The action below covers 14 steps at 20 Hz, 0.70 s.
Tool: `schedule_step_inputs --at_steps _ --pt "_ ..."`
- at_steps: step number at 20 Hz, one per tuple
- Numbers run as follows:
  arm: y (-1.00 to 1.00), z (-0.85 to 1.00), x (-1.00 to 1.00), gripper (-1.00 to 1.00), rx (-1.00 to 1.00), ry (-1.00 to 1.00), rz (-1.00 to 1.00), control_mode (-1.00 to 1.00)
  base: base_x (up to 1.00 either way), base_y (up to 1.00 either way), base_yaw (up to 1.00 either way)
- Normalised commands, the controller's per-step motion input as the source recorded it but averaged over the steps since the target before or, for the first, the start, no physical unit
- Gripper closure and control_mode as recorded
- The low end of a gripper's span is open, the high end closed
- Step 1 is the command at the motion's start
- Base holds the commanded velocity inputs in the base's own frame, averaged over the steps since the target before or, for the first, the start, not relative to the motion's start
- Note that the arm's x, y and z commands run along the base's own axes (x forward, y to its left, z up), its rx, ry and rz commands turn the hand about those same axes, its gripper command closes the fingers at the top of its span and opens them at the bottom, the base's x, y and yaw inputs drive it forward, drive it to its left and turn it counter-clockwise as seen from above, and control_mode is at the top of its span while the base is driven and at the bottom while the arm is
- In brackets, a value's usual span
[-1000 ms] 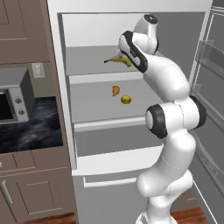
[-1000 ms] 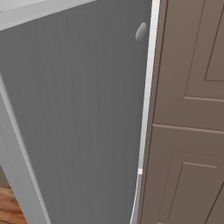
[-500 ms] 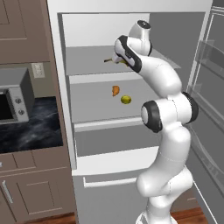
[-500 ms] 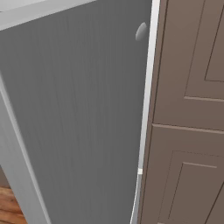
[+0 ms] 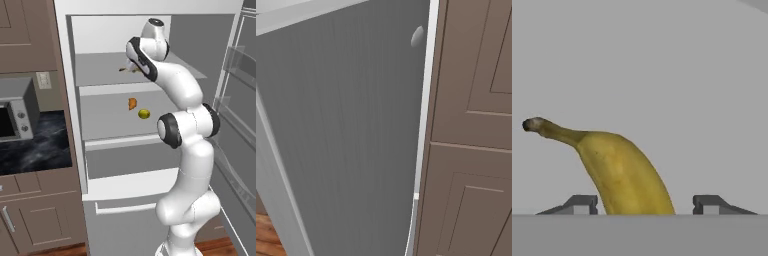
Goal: Pick up the pear and banana from the fridge and place one fruit on each plate on the dining counter.
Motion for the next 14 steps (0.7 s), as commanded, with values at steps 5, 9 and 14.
schedule_step_inputs --at_steps 5,9,14 --pt "0.0 -0.9 -0.16 1.0 -0.17 0.42 0.0 -1.0 0.0 0.0 0.0" --pt "-0.13 -0.86 -0.38 1.0 -0.11 0.38 0.0 -1.0 0.0 0.0 0.0" --pt "-0.15 -0.43 -0.7 1.0 0.0 0.22 -0.08 -1.0 0.0 0.0 0.0"
